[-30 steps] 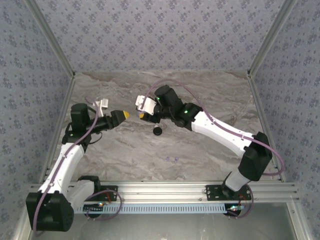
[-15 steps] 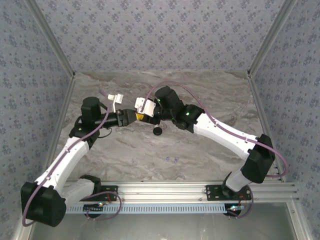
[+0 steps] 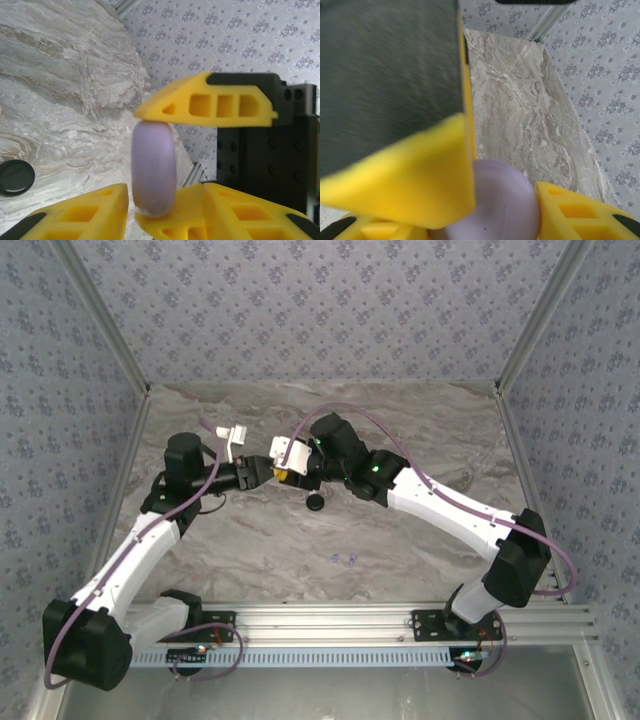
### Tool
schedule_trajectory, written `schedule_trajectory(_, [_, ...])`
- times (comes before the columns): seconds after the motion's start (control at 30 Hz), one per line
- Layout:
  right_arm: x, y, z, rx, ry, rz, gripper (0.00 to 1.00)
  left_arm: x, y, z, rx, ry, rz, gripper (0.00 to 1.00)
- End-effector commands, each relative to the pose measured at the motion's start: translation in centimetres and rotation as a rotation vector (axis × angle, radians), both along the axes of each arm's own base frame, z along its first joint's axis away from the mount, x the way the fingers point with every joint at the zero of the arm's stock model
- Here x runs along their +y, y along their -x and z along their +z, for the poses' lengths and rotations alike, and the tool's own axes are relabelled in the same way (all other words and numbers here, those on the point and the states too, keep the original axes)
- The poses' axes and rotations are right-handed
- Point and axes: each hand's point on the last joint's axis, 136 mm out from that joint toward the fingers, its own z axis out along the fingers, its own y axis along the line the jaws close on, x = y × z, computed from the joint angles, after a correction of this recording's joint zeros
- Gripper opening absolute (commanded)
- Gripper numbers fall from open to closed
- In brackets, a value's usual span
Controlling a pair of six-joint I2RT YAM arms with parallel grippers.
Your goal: Insert wireless bluetooth earbuds into charging case
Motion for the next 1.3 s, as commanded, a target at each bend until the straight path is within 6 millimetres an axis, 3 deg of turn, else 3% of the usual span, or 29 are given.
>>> schedule_trajectory(0.0, [0.1, 1.1, 1.5, -0.02, -0.035, 0.037, 0.48, -0.1, -0.7, 0.7, -0.032, 0.01, 0.023, 0.43])
schedule_trajectory(0.57, [-0.1, -0.1, 1.8, -0.01, -0.062, -0.016, 0.48, -1.0, 1.0, 0.3, -0.023, 0.02, -0.071, 0.35])
schedule_trajectory(0.9, [-0.4, -1.0, 1.8, 0.0, -0.067, -0.056, 0.49, -1.2, 1.3, 0.4, -0.027, 0.018, -0.089, 0.18])
schedule_trajectory(1.03, [-0.9, -1.0, 1.7, 0.042, -0.065, -0.061, 0.58, -1.0, 1.4, 0.9, -0.064, 0.012, -0.084, 0.11])
schedule_trajectory(1.27, [-2.7, 0.5, 2.0, 0.114, -0.102, -0.044, 0.88, -0.2, 0.8, 2.4, -0.265, -0.042, -0.007, 0.0])
